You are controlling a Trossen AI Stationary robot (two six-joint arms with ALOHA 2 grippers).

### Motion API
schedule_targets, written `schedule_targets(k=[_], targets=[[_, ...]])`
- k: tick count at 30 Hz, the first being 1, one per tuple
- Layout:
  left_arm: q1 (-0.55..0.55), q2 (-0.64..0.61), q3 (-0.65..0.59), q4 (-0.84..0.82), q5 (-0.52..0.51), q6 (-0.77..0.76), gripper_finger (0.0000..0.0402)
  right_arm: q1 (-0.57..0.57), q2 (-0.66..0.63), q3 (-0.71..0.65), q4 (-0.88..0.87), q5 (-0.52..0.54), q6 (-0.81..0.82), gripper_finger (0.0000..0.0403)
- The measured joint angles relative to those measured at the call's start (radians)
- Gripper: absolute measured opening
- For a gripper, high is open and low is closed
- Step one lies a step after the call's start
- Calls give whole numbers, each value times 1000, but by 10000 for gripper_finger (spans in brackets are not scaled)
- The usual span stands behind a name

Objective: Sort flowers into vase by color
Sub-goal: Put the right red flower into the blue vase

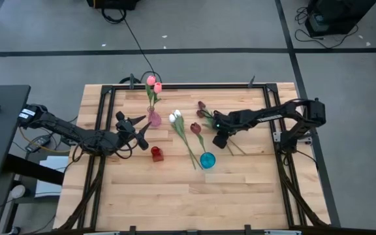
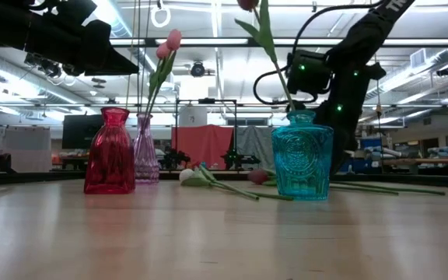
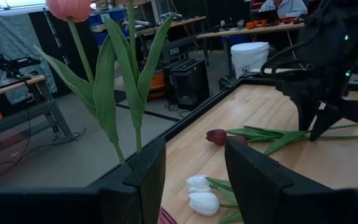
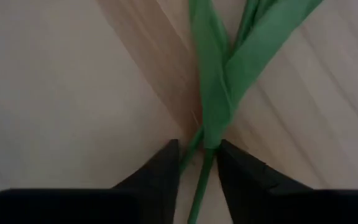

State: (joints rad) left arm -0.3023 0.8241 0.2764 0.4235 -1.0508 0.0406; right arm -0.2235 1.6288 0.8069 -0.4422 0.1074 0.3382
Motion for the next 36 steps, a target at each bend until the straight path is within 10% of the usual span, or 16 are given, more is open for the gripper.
schedule_targets(k=[6, 26, 36], targets=[[0, 0, 0, -4, 8, 0, 170, -24, -25, 12, -86, 0, 2, 12], [-1, 0, 0, -8, 35, -21, 170, 37, -567, 12, -106, -49, 113, 2], [-1, 0, 0, 0, 35, -26, 170, 82, -420, 12, -224, -141, 163, 47]])
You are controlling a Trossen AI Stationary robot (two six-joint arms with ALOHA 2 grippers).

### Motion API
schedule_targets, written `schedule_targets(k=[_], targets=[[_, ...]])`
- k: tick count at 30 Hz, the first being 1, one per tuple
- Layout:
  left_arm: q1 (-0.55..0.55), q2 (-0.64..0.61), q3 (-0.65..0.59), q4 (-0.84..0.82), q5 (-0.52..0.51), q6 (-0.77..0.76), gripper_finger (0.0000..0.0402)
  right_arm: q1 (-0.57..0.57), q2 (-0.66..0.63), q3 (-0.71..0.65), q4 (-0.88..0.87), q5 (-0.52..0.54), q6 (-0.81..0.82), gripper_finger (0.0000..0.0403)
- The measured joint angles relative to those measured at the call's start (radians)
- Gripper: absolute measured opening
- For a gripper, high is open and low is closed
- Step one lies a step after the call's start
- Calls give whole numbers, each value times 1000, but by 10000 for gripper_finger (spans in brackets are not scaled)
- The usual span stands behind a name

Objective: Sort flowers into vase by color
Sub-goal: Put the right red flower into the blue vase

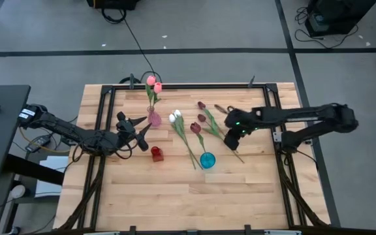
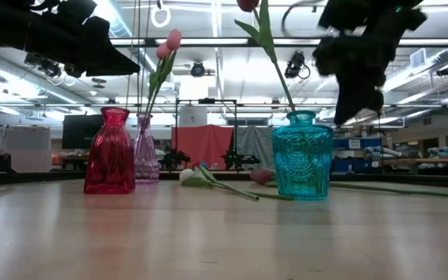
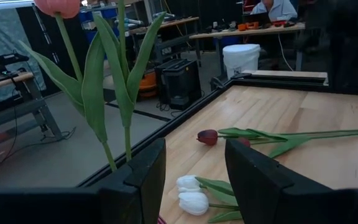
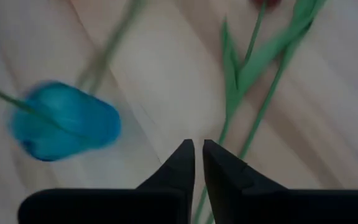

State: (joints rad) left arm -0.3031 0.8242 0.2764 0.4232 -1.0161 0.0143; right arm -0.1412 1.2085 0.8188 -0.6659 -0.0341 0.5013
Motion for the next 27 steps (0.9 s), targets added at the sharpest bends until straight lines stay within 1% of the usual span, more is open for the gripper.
schedule_targets(k=[2, 6, 11, 15, 18, 20, 22, 25, 27], targets=[[0, 0, 0, 0, 0, 0, 170, 1, 70, 0, 0, -17, -10, 49], [0, 0, 0, -1, 0, 4, 170, 2, 187, 0, 1, -12, -55, 50], [0, 0, 0, -1, 0, 5, 170, -14, 269, 0, 6, -8, -74, 52], [0, 0, 0, -2, 0, 5, 170, -36, 302, 0, 6, 4, -73, 52], [0, 0, 0, -2, 0, 4, 170, -60, 313, 0, -1, -13, -2, 47], [0, 0, 0, -2, 0, 4, 170, -79, 311, 0, -11, -32, 39, 35], [0, 0, 0, -3, 0, 4, 170, -91, 306, 0, -36, -35, 54, 13], [0, 0, 0, -4, 0, 4, 170, -104, 304, 1, -76, -39, 127, 9], [0, 0, 0, -4, 0, 4, 170, -118, 308, 0, -93, -65, 155, 7]])
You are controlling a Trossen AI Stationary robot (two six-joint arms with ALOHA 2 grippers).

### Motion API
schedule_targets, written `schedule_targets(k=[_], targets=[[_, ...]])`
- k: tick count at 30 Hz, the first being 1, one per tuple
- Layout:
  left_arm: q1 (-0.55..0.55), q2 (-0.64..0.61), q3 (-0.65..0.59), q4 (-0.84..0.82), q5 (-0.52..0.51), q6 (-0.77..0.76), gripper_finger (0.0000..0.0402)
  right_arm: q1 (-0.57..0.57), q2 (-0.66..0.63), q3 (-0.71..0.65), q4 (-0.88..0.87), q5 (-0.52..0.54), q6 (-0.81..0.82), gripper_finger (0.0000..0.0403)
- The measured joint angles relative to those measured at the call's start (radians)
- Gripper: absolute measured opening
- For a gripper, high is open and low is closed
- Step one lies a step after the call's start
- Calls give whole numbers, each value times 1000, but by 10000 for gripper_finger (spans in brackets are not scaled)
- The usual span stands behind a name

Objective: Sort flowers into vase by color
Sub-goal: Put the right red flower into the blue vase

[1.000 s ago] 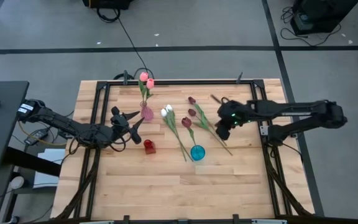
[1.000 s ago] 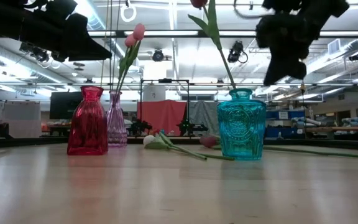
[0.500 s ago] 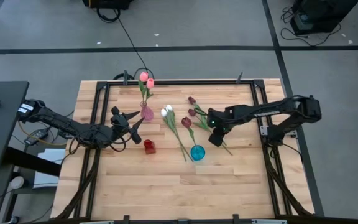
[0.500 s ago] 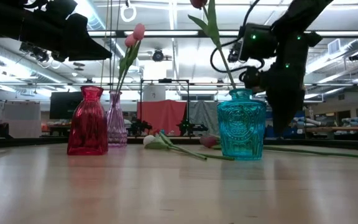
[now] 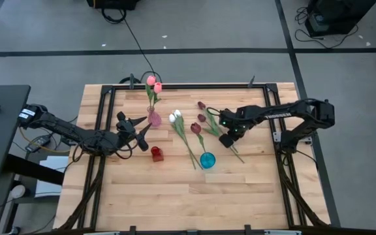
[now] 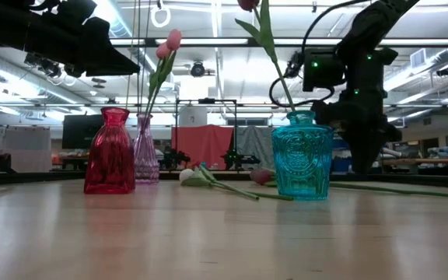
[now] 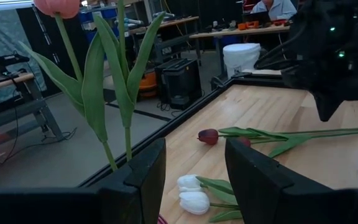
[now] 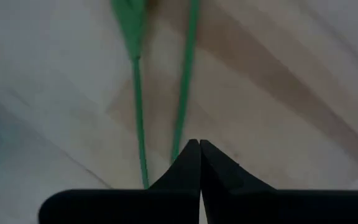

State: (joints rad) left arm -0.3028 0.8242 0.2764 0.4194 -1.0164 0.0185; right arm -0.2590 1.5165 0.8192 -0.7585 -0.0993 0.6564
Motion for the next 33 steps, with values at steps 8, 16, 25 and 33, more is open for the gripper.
schedule_targets(k=[8, 16, 25, 33], targets=[[0, 0, 0, 0, 0, 0, 170, -66, 1, 0, 141, -302, 79, 6], [0, 0, 0, -31, 0, -6, 170, -117, 1, 0, 243, -362, 202, 5], [0, 0, 0, -29, 0, -8, 170, -136, 1, 0, 269, -292, 68, 17], [0, 0, 0, -15, 0, -9, 170, -49, 3, 0, 265, -192, -80, 59]])
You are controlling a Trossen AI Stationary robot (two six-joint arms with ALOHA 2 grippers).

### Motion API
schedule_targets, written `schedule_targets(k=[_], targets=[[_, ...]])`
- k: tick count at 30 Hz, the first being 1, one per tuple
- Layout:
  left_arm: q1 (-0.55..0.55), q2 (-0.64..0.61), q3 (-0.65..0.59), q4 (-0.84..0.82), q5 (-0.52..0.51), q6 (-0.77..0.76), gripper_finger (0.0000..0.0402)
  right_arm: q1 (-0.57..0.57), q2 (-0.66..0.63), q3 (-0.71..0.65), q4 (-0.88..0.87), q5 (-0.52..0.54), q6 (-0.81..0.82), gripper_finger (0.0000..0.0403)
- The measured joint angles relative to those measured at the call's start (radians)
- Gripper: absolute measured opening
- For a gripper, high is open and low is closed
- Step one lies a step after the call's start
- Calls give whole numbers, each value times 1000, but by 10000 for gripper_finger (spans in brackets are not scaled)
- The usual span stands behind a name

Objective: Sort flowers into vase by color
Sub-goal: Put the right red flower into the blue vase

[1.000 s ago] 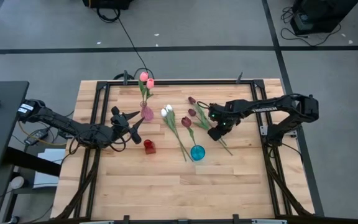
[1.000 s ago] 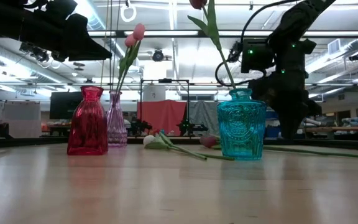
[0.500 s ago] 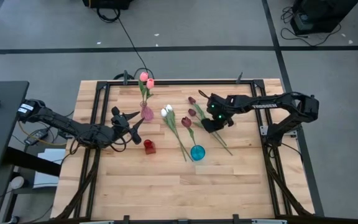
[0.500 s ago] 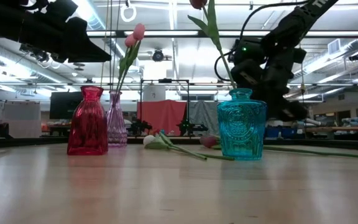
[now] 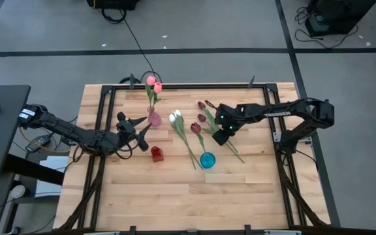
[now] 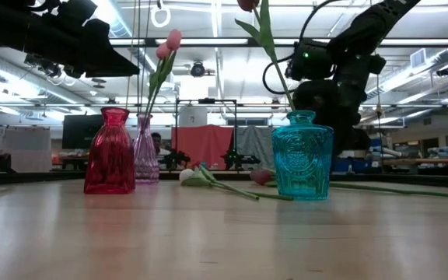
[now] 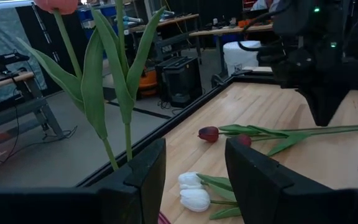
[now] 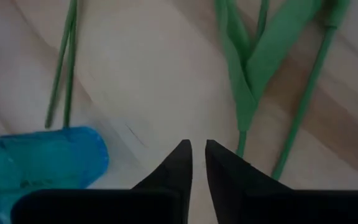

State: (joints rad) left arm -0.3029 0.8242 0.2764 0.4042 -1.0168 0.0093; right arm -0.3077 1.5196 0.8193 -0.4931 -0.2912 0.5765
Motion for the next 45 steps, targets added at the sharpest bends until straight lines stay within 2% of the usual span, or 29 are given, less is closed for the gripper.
schedule_targets(k=[4, 7, 9, 13, 32, 45], targets=[[1, 0, 0, 11, 0, 0, 170, 21, 1, 48, -105, 37, -36, 69], [2, 0, 0, 13, 0, 1, 170, 24, -7, 109, -200, 18, -153, 70], [2, 0, 0, 9, 0, 2, 170, 24, -17, 131, -194, 15, -211, 71], [2, 0, 0, -7, 0, 5, 170, 24, -19, 147, -101, 13, -200, 71], [1, 0, 0, -11, 0, -10, 170, 24, -19, 148, 542, 37, -157, 71], [1, 0, 0, -14, 0, -13, 170, 24, -19, 148, 754, 37, -157, 71]])
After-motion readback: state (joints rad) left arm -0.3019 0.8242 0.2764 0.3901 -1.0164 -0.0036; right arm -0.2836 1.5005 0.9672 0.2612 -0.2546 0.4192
